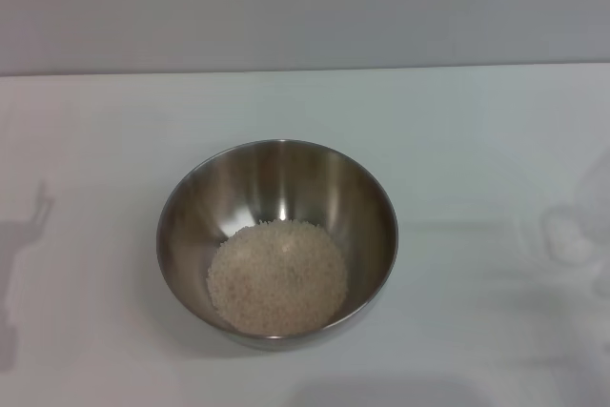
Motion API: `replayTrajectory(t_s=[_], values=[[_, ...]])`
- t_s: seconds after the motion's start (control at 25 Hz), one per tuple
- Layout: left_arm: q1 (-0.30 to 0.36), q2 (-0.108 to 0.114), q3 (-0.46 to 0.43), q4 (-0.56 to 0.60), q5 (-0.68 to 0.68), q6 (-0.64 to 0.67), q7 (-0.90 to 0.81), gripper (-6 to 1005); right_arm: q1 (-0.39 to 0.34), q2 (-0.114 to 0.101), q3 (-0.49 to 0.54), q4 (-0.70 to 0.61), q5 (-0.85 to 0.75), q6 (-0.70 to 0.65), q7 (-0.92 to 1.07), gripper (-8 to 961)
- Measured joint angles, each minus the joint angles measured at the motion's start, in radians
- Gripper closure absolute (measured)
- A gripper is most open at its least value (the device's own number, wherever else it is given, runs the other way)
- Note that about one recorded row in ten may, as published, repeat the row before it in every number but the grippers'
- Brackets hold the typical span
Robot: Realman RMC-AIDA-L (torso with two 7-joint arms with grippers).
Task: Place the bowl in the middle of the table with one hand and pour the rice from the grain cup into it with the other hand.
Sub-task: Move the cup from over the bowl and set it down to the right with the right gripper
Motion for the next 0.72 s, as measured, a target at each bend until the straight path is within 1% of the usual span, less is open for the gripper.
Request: replayTrajectory(t_s=[0.04, 0.16, 0.2, 0.24, 0.4, 0.52, 0.72], values=[[0.000, 0.000, 0.000, 0.000, 0.000, 0.000, 0.000, 130, 0.000, 0.000, 0.000, 0.000, 0.000, 0.000, 0.000, 942], [0.002, 0.000, 0.008, 0.000, 0.000, 0.000, 0.000, 130, 0.001, 0.001, -0.005, -0.024, 0.024, 0.051, 0.002, 942], [0.003, 0.000, 0.009, 0.000, 0.000, 0.000, 0.000, 130, 0.011, 0.001, -0.002, -0.042, 0.027, 0.094, 0.009, 942], [0.004, 0.000, 0.011, 0.000, 0.000, 0.000, 0.000, 130, 0.011, 0.001, -0.002, -0.042, 0.027, 0.094, 0.009, 942], [0.006, 0.000, 0.020, -0.001, 0.000, 0.000, 0.000, 130, 0.051, 0.000, -0.009, -0.079, 0.024, 0.186, 0.025, 942], [0.014, 0.000, 0.025, -0.007, 0.000, 0.000, 0.000, 130, 0.064, 0.000, -0.019, -0.080, 0.022, 0.210, 0.025, 942], [0.016, 0.000, 0.036, -0.011, 0.000, 0.000, 0.000, 130, 0.090, -0.001, -0.067, -0.082, 0.020, 0.252, 0.020, 942]])
